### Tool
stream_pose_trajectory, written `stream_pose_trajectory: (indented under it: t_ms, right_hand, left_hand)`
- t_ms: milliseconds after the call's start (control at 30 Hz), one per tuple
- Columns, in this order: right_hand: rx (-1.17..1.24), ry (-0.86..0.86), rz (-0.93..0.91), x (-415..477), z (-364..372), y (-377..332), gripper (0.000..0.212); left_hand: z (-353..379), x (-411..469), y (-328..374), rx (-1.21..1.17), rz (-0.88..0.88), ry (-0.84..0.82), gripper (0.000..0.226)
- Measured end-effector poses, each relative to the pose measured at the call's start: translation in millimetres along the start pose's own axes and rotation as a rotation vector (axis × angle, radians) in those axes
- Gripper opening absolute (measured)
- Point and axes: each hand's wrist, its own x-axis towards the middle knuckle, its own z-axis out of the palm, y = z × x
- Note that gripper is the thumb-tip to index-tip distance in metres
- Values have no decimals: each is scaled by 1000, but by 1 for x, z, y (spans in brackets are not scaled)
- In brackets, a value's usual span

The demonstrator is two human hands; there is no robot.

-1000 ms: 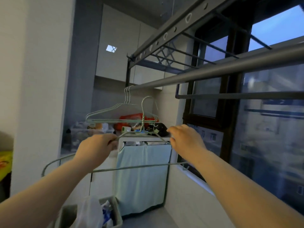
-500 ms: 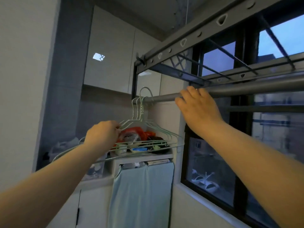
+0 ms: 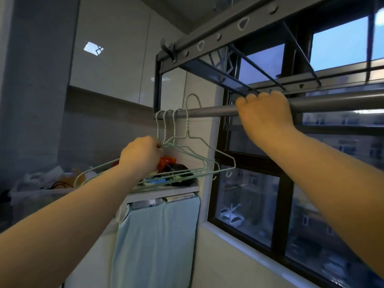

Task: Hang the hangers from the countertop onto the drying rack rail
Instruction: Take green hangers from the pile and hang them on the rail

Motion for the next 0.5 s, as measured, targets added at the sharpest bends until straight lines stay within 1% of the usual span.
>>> stream_pose_trajectory:
  t_ms: [167, 500]
  right_hand:
    - [-17, 10, 16, 0, 4, 0, 31]
    - [-28, -13, 36, -3, 3, 0, 32]
  left_hand:
    - [15, 0, 3, -1, 20, -70, 27]
    - [25, -2, -7, -21, 29, -88, 23]
